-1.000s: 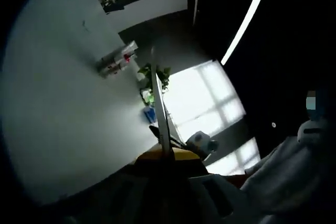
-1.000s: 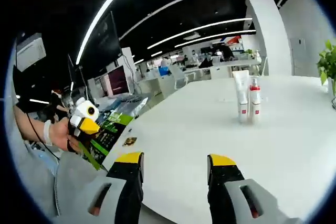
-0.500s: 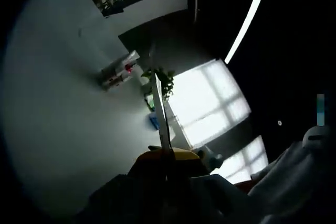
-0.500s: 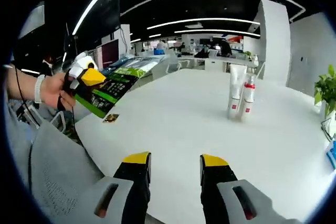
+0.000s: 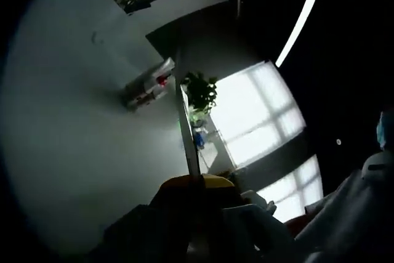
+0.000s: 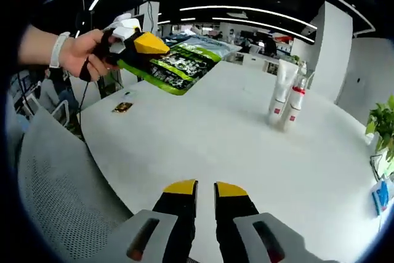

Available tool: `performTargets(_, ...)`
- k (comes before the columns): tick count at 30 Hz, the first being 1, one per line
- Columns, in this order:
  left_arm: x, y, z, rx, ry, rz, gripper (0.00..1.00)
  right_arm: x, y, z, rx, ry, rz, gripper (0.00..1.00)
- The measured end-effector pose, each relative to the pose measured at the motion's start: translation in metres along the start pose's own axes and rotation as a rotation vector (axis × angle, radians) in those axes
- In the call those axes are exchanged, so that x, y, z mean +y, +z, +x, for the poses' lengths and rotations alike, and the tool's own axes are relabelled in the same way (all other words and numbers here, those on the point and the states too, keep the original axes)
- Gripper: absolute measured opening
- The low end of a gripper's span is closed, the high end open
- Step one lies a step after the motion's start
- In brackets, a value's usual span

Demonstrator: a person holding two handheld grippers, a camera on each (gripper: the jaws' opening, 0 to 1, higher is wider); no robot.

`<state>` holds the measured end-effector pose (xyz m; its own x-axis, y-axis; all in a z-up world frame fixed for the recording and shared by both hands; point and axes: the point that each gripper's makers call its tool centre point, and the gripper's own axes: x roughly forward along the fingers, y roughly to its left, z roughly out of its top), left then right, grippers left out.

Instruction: Arrange the skincare products in the storage area until every visible bottle or jar stands upright without overlapping.

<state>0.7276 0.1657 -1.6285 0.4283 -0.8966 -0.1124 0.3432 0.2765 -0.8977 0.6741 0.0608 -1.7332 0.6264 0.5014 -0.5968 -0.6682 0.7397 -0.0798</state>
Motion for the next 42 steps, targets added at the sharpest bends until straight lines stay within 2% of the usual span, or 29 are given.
performTargets(3,0.006,0.013,0.010,0.010,0.014,0.010,0.00,-0.004,-0.006,0.002,0.012,-0.015,-0.002,0.18)
performTargets(8,0.020,0.032,0.024,0.026,0.042,0.017,0.00,-0.008,-0.001,0.001,-0.016,-0.031,0.027,0.29)
performTargets(17,0.053,0.061,0.045,0.016,0.074,-0.038,0.00,-0.008,-0.004,0.002,-0.010,-0.031,0.030,0.26)
performTargets(23,0.067,0.075,0.063,0.014,0.080,-0.058,0.00,-0.007,-0.009,0.005,0.011,-0.033,0.018,0.27)
performTargets(29,0.081,0.078,0.083,0.055,0.109,-0.031,0.00,-0.007,-0.015,0.007,0.031,-0.031,0.008,0.28)
performTargets(37,0.090,0.083,0.105,0.078,0.117,-0.029,0.00,-0.010,-0.029,0.010,0.066,-0.029,0.022,0.28)
performTargets(42,0.097,0.087,0.107,0.085,0.134,-0.016,0.00,-0.008,-0.035,0.012,0.083,-0.020,0.023,0.28)
